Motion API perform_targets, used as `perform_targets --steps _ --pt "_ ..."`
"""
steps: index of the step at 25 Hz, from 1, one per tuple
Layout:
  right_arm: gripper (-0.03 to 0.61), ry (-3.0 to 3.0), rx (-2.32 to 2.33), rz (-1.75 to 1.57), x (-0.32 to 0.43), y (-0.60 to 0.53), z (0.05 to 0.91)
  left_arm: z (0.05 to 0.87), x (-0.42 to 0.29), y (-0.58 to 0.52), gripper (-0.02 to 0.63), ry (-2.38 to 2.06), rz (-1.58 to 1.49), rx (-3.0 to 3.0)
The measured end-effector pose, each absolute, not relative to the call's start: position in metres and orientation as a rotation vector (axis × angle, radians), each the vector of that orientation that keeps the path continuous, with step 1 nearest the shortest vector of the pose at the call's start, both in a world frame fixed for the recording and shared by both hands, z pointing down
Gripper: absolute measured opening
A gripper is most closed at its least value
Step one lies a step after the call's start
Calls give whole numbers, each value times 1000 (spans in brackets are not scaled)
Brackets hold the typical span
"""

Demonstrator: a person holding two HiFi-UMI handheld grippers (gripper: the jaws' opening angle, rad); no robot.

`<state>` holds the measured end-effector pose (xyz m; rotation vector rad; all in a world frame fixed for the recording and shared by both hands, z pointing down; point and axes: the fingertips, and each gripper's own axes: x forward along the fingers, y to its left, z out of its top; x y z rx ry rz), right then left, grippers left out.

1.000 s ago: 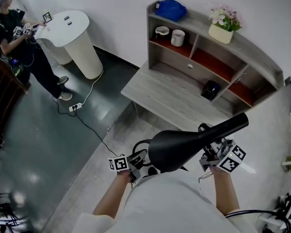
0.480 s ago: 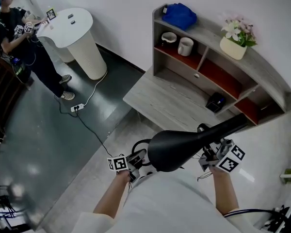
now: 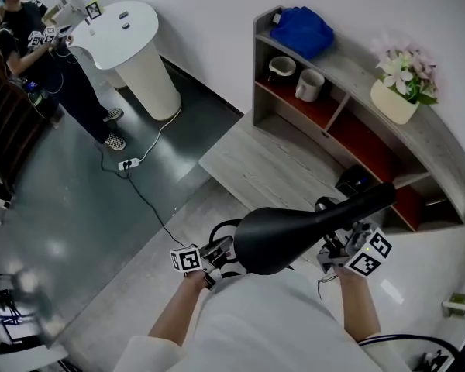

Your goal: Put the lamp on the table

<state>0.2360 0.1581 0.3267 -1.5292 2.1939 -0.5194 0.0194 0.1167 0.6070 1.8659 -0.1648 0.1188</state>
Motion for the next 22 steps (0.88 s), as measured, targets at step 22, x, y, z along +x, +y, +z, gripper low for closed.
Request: perform_targets --steps 22 --pt "48 2245 -1464 -536 272 84 339 622 49 55 9 -265 78 1860"
